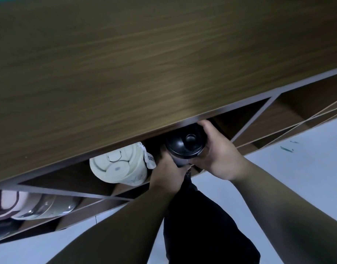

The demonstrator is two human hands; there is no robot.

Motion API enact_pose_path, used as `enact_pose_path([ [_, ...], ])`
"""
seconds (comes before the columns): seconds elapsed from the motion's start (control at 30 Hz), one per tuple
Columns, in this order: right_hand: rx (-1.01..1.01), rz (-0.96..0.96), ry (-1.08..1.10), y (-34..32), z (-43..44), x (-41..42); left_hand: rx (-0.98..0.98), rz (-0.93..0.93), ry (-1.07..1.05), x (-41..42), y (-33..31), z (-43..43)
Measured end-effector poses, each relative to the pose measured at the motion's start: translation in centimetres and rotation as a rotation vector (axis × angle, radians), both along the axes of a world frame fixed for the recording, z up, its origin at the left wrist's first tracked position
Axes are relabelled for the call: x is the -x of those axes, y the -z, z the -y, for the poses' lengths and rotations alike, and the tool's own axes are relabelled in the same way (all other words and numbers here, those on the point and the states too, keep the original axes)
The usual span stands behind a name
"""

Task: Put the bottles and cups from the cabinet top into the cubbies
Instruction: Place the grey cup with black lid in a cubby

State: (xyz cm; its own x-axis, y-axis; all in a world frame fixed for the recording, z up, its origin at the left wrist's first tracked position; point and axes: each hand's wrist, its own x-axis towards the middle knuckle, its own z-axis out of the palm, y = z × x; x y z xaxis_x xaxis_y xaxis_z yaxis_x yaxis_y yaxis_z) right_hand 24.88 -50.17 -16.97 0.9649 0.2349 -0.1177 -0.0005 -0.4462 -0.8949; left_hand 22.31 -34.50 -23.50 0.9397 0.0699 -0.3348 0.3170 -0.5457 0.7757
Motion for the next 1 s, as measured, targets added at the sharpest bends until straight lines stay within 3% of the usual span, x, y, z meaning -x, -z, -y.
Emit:
enact_pose_path([
  [0.6,-0.020,0.014,-0.026,1.4,0.5,-0.6,-0.062,-0.038,0.004,0.0,0.1,0.2],
  [1.0,0.012,0.000,-0.081,1.4,1.0,-0.2,0.039,-0.009,0.001,0.4,-0.5,-0.1],
])
